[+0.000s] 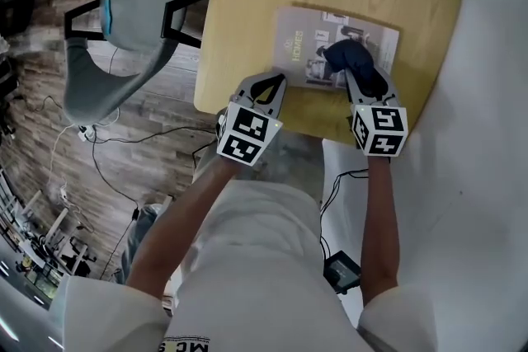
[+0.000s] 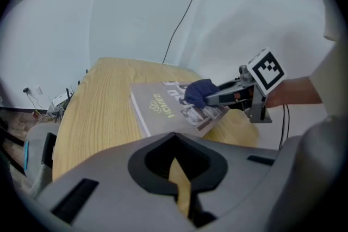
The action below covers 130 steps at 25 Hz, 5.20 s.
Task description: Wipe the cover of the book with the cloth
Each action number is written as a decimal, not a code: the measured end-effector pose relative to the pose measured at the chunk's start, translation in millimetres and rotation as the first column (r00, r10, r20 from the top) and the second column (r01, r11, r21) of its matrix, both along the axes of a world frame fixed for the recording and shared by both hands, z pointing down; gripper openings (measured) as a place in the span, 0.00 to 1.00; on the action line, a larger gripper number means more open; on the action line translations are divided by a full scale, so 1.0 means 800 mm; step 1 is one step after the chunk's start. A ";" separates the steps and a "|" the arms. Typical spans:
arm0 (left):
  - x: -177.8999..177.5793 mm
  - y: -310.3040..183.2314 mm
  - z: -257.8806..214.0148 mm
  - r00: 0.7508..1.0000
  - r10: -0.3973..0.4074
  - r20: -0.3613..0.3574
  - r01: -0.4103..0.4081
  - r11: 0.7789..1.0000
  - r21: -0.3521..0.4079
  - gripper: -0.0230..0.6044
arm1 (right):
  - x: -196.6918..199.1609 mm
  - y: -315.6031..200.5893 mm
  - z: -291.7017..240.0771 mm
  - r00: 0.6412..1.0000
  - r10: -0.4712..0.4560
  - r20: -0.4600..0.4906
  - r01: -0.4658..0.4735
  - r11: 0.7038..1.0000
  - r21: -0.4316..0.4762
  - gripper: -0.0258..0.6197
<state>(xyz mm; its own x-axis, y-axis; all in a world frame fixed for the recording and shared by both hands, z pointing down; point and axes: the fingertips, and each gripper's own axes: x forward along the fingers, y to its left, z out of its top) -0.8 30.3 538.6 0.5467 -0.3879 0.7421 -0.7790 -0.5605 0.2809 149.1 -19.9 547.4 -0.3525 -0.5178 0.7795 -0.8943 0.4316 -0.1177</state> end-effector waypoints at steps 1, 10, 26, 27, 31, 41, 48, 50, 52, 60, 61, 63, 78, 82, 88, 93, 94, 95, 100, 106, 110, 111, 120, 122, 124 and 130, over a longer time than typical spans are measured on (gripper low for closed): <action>0.001 -0.001 0.000 1.000 -0.006 0.000 0.006 1.000 -0.003 0.05 | 0.013 0.001 0.000 1.000 0.018 -0.008 -0.018 1.000 -0.002 0.31; 0.002 0.000 0.000 1.000 -0.007 0.014 0.008 1.000 -0.022 0.05 | 0.102 0.010 0.003 0.985 0.154 -0.079 -0.155 0.988 -0.014 0.31; 0.000 0.002 -0.003 1.000 0.003 0.018 -0.002 0.999 -0.038 0.05 | 0.038 0.025 -0.070 0.990 0.108 -0.086 -0.101 0.991 0.086 0.30; -0.001 0.003 -0.005 1.000 0.003 0.018 -0.003 1.000 -0.031 0.05 | 0.022 0.027 -0.073 0.994 0.089 -0.060 -0.084 0.992 0.090 0.30; -0.008 0.009 -0.018 1.000 -0.010 0.008 0.010 1.000 -0.005 0.05 | -0.041 0.036 -0.076 1.000 -0.005 0.025 0.003 0.996 0.086 0.30; -0.041 -0.001 -0.037 0.997 -0.069 0.015 0.069 0.997 0.030 0.05 | -0.140 0.052 -0.040 0.967 -0.250 0.050 0.251 0.967 -0.032 0.30; -0.041 0.001 -0.029 0.998 -0.061 0.019 0.061 0.998 0.016 0.05 | -0.145 0.067 -0.012 0.951 -0.309 0.012 0.308 0.946 -0.096 0.31; -0.041 -0.002 -0.027 0.998 -0.054 0.020 0.053 0.998 0.013 0.05 | -0.144 0.065 -0.011 0.954 -0.301 0.014 0.300 0.948 -0.104 0.31; -0.040 -0.004 -0.025 0.999 -0.045 0.024 0.045 0.999 0.011 0.05 | -0.141 0.065 -0.010 0.954 -0.299 0.007 0.298 0.948 -0.111 0.31; -0.022 -0.007 -0.016 0.999 0.018 0.035 -0.018 1.000 0.006 0.05 | -0.094 0.065 -0.009 0.977 -0.212 -0.022 0.207 0.968 -0.144 0.31; -0.019 -0.005 -0.013 0.999 0.025 0.037 -0.025 1.000 0.002 0.05 | -0.084 0.067 -0.008 0.980 -0.198 -0.026 0.192 0.970 -0.148 0.31; -0.013 -0.003 -0.008 0.998 0.039 0.042 -0.039 0.999 -0.004 0.05 | -0.063 0.070 -0.006 0.985 -0.170 -0.035 0.162 0.975 -0.154 0.32; -0.002 -0.005 0.007 0.989 0.096 0.113 -0.097 0.995 0.003 0.05 | 0.104 0.076 0.013 0.984 0.068 -0.166 -0.098 0.979 -0.181 0.32; -0.003 -0.004 0.008 0.992 0.080 0.101 -0.080 0.997 0.001 0.05 | 0.140 0.081 0.014 0.967 0.119 -0.227 -0.163 0.969 -0.187 0.32; -0.004 -0.006 0.008 0.996 0.036 0.085 -0.035 0.999 -0.016 0.05 | 0.170 0.080 0.009 0.910 0.233 -0.342 -0.297 0.943 -0.150 0.32; -0.003 -0.006 0.007 0.995 0.046 0.091 -0.044 0.999 -0.023 0.05 | 0.170 0.076 0.002 0.887 0.313 -0.339 -0.366 0.925 -0.103 0.32; -0.003 -0.006 0.007 0.994 0.050 0.094 -0.049 0.999 -0.019 0.05 | 0.167 0.074 0.003 0.891 0.309 -0.334 -0.360 0.927 -0.103 0.31; -0.003 -0.006 0.007 0.994 0.052 0.097 -0.050 0.999 -0.016 0.05 | 0.164 0.072 0.004 0.894 0.300 -0.333 -0.351 0.931 -0.103 0.31; -0.001 -0.001 0.007 0.996 0.031 0.086 -0.029 0.999 -0.025 0.05 | 0.168 0.057 0.010 0.901 0.279 -0.334 -0.327 0.940 -0.099 0.31; 0.010 0.005 0.001 0.997 0.030 0.073 -0.027 0.999 -0.043 0.05 | 0.180 0.009 0.005 0.910 0.242 -0.336 -0.283 0.956 -0.080 0.31; 0.011 0.007 -0.002 0.997 0.027 0.074 -0.024 0.999 -0.048 0.05 | 0.171 -0.036 -0.002 0.917 0.190 -0.351 -0.224 0.973 -0.058 0.31; 0.011 0.008 -0.003 0.997 0.027 0.073 -0.024 0.998 -0.050 0.05 | 0.169 -0.048 -0.003 0.918 0.179 -0.353 -0.210 0.976 -0.051 0.31; 0.016 0.009 0.000 0.997 0.030 0.066 -0.026 0.998 -0.063 0.05 | 0.156 -0.133 0.001 0.932 0.171 -0.321 -0.177 0.984 0.011 0.31; 0.016 0.009 -0.001 0.998 0.026 0.064 -0.021 0.998 -0.065 0.05 | 0.153 -0.145 -0.002 0.939 0.181 -0.292 -0.180 0.983 0.032 0.31; 0.017 0.011 -0.002 0.998 0.020 0.061 -0.015 0.997 -0.072 0.05 | 0.150 -0.151 -0.006 0.946 0.195 -0.259 -0.188 0.981 0.052 0.31; 0.022 0.019 -0.007 0.999 0.041 0.027 -0.039 0.997 -0.072 0.05 | 0.143 -0.149 -0.044 0.949 0.244 -0.199 -0.214 0.964 0.158 0.31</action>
<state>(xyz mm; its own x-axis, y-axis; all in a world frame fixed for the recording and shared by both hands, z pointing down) 16.4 45.5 532.9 0.5391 -0.3117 0.7824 -0.7645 -0.5709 0.2994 263.7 -138.8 511.8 -0.0445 -0.6690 0.7419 -0.9685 0.2110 0.1321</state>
